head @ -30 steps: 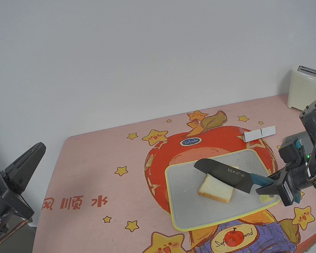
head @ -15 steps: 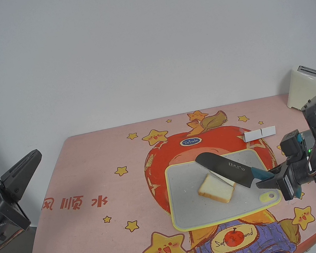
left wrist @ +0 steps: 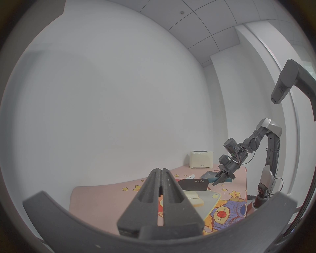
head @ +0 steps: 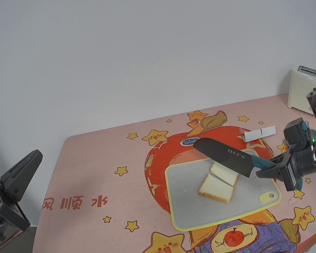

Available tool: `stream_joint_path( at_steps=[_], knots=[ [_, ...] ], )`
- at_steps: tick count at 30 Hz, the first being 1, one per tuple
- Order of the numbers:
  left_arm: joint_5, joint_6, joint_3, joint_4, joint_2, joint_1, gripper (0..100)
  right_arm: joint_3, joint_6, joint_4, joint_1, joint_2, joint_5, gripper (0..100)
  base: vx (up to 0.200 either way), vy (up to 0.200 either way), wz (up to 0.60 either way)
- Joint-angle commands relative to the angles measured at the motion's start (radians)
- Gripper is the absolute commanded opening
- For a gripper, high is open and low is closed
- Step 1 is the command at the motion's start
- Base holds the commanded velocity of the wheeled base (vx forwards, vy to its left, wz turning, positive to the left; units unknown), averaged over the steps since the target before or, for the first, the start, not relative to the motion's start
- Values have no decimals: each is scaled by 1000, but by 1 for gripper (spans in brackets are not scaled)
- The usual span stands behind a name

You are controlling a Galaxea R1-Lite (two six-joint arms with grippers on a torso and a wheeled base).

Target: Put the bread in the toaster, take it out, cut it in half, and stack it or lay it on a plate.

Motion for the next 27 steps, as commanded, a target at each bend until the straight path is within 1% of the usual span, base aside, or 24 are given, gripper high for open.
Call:
stream_joint_path(
  at_steps=[1,3,6,8,10,12,14,18,19,20,21,22,24,25,26,27],
  knots=[
    [0,0,1,0,6,0,0,-2,0,-1,2,-6,0,0,0,0,0],
    [0,0,0,0,6,0,0,-4,2,-2,0,-6,0,0,0,0,0],
    [0,0,0,0,6,0,0,-15,17,-1,-1,-6,-4,0,0,0,0],
    [-2,0,1,0,9,0,0,-18,53,-1,2,-4,-46,0,0,0,0],
    [-2,0,1,0,9,0,0,-16,65,-1,0,-6,-69,0,0,0,0],
    [-2,0,1,0,9,0,0,-13,77,-1,0,-7,-80,0,0,0,0],
    [0,0,0,0,9,-2,0,-10,103,-1,0,-9,-101,0,0,0,0],
    [0,0,-2,0,9,0,0,-9,172,-1,6,-24,-152,0,0,0,0],
    [0,0,-2,0,9,0,0,-9,172,-1,6,-24,-152,0,0,0,0],
    [0,0,-2,0,9,0,0,-9,197,-1,8,-27,-172,0,0,0,0],
    [0,0,-2,0,9,0,0,-9,197,-1,8,-27,-172,0,0,0,0],
    [0,1,-6,0,9,0,0,-9,231,-1,9,-32,-198,0,0,0,0],
    [0,3,-8,0,9,0,0,-4,252,-1,11,-29,-218,0,0,0,0],
    [0,3,-8,0,9,0,0,-4,255,-1,11,-29,-222,0,0,0,0],
    [0,3,-11,0,9,0,0,5,281,-1,12,-30,-239,0,0,0,0],
    [0,3,-15,0,9,0,0,19,303,-1,14,-34,-244,0,0,0,0]
  ],
)
